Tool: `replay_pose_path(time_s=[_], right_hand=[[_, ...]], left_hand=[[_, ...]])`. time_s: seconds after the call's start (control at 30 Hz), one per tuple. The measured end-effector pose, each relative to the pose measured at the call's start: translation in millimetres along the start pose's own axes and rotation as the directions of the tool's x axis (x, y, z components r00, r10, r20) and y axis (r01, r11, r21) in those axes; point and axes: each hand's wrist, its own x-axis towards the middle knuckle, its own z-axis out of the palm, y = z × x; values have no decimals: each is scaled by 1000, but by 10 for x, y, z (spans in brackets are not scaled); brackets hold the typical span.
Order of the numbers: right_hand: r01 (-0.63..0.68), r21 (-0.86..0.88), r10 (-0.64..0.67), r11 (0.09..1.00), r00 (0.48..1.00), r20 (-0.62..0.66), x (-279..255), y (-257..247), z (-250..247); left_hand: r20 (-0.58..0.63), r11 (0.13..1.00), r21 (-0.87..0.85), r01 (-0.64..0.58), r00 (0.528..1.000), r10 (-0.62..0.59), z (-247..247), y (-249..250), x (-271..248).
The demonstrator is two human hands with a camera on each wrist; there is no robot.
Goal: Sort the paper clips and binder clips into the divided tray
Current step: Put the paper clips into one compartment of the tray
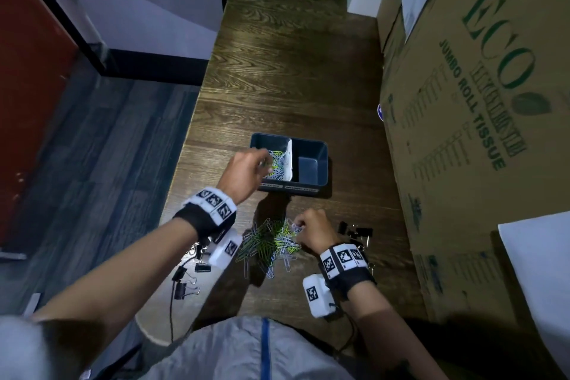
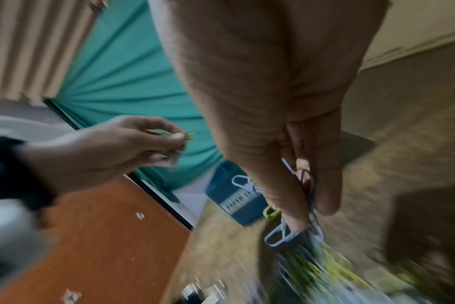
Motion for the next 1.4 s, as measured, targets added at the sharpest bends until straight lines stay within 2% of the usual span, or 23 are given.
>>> replay_pose_path(time_s=[0.17, 0.33, 0.5, 0.67, 0.77, 0.83, 0.93, 1.0, 1.03, 1.1, 1.17, 1.2, 1.27, 1.33, 1.37, 1.4], right_hand=[[106, 34, -101, 994, 989, -111, 38, -334, -438], [190, 36, -176, 981, 953, -248, 243, -699, -972], [209, -7, -201, 978, 929, -311, 518, -963, -1162], [204, -38, -205, 978, 921, -330, 510, -771, -1030], [151, -21, -150, 988, 938, -312, 450, -436, -702], [77, -82, -96, 994, 962, -256, 377, -208, -443], [-36, -269, 24, 962, 999, -48, 227, 143, -12], [-59, -288, 88, 956, 992, 88, 98, 330, 217], [-58, -296, 96, 954, 989, 115, 43, 401, 304], [-49, -359, 83, 932, 993, 82, -19, 458, 423], [-52, -386, 72, 921, 997, 37, -77, 422, 494], [-50, -381, 72, 923, 996, 46, -100, 395, 535], [-21, -359, 51, 933, 996, 74, -136, 360, 636], [8, -318, 14, 948, 998, 67, -174, 364, 723], [9, -295, 11, 955, 998, 67, -193, 376, 747], [10, -276, 10, 961, 997, 72, -205, 393, 762]], left_hand=[[35, 992, -44, 121, 992, -120, 59, -31, 301], [-39, 981, 131, 142, 990, -138, 282, -230, -50], [142, 953, 222, 205, 961, -239, 596, -412, -512], [345, 913, 348, 211, 877, -334, 854, -482, -770], [465, 910, 386, 155, 818, -337, 1011, -457, -818], [526, 906, 407, 114, 782, -334, 1075, -424, -795], [603, 897, 442, -12, 745, -287, 1183, -405, -839], [644, 881, 447, -153, 739, -198, 1225, -406, -921], [663, 871, 439, -220, 734, -148, 1230, -406, -962], [701, 860, 395, -322, 711, -56, 1222, -409, -1024], [724, 863, 342, -372, 689, 10, 1172, -405, -1084], [720, 867, 326, -378, 693, 31, 1140, -408, -1116], [670, 873, 348, -341, 742, 22, 1060, -413, -1193], [581, 885, 410, -221, 811, -67, 991, -432, -1294], [541, 889, 435, -141, 831, -133, 963, -446, -1347], [521, 890, 451, -69, 829, -200, 942, -461, -1393]])
